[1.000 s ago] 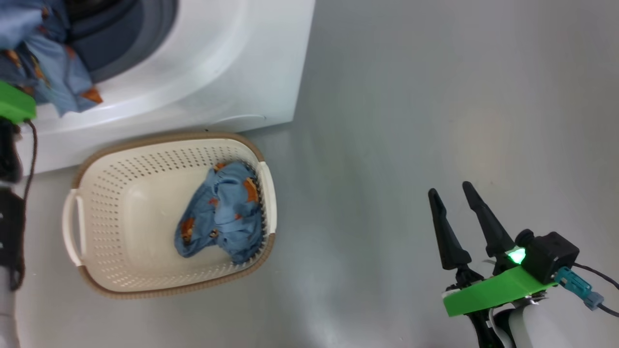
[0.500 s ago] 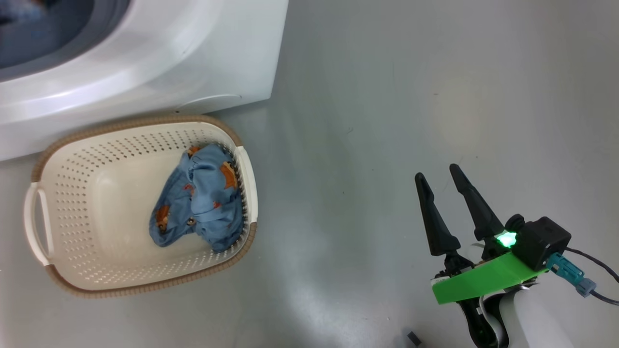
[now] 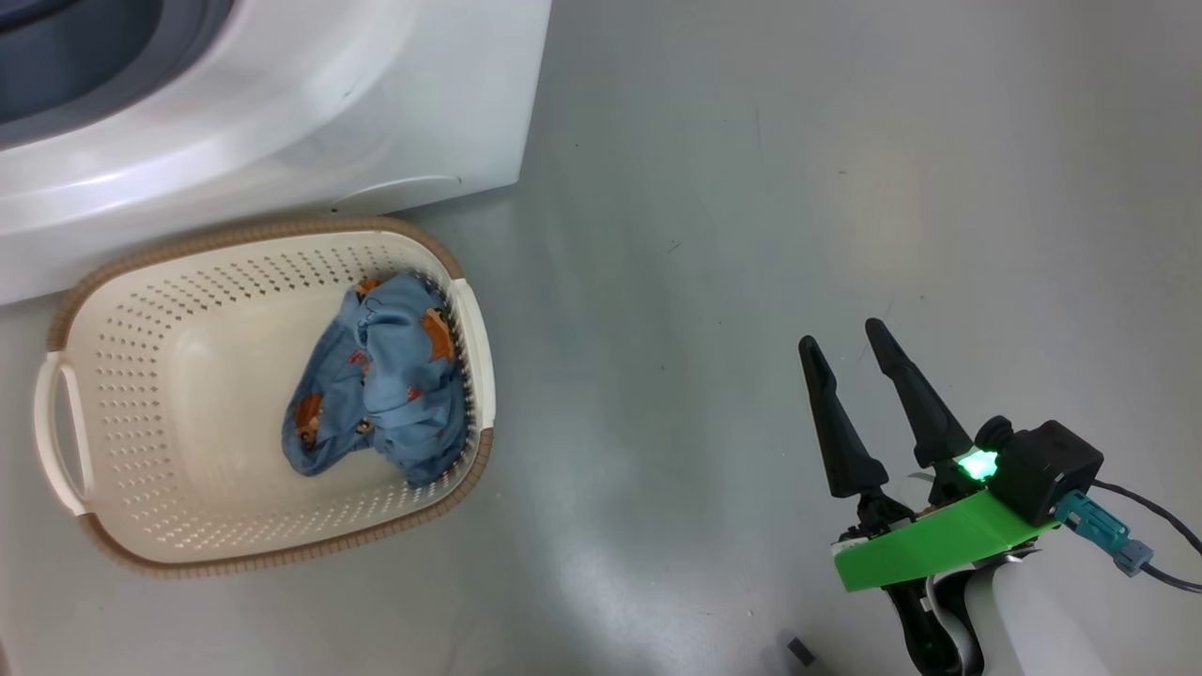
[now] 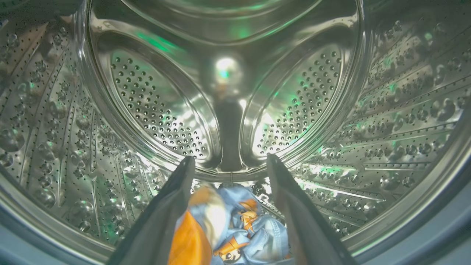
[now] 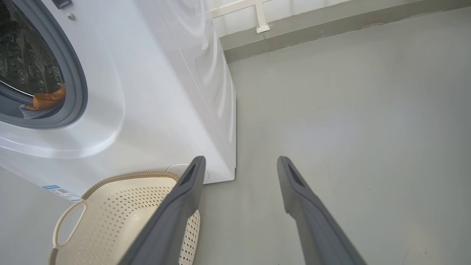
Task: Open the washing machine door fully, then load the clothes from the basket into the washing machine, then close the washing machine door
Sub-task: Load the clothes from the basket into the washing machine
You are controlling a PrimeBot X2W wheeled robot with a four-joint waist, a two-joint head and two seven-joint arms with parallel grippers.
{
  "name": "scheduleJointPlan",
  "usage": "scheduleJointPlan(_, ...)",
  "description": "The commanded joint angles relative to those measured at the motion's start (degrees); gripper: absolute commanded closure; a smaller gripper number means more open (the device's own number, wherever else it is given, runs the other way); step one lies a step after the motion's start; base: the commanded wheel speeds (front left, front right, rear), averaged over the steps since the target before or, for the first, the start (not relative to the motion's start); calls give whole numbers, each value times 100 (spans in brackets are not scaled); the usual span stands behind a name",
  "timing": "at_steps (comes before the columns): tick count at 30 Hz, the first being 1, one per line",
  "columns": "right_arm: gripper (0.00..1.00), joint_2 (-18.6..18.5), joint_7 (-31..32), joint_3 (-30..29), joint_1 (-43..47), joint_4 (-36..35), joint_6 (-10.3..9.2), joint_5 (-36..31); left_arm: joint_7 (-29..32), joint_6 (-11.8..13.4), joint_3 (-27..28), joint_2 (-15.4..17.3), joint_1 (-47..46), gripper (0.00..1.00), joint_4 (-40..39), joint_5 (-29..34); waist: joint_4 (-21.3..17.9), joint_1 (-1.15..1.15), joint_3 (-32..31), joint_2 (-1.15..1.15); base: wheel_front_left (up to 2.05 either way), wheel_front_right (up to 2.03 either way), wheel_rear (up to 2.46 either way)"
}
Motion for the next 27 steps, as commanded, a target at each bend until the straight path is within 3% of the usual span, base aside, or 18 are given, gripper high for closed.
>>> scheduleJointPlan(1, 0, 27, -26, 156, -35, -117, 17, 34, -28, -14, 38, 281, 51, 0, -78, 41, 5, 0, -4, 0, 0, 0, 0)
scheduleJointPlan(16, 0, 28, -26, 125, -17, -78, 17, -53, -28, -14, -19, 68, 788, 0, 66, -51, 188, 0, -121, 0, 0, 0, 0)
scheduleJointPlan(27, 0, -11, -26, -71, 58, -52, 17, -169, -28, -14, 189, -316, 1820, 0, -491, -9, 462, 0, -354, 0, 0, 0, 0)
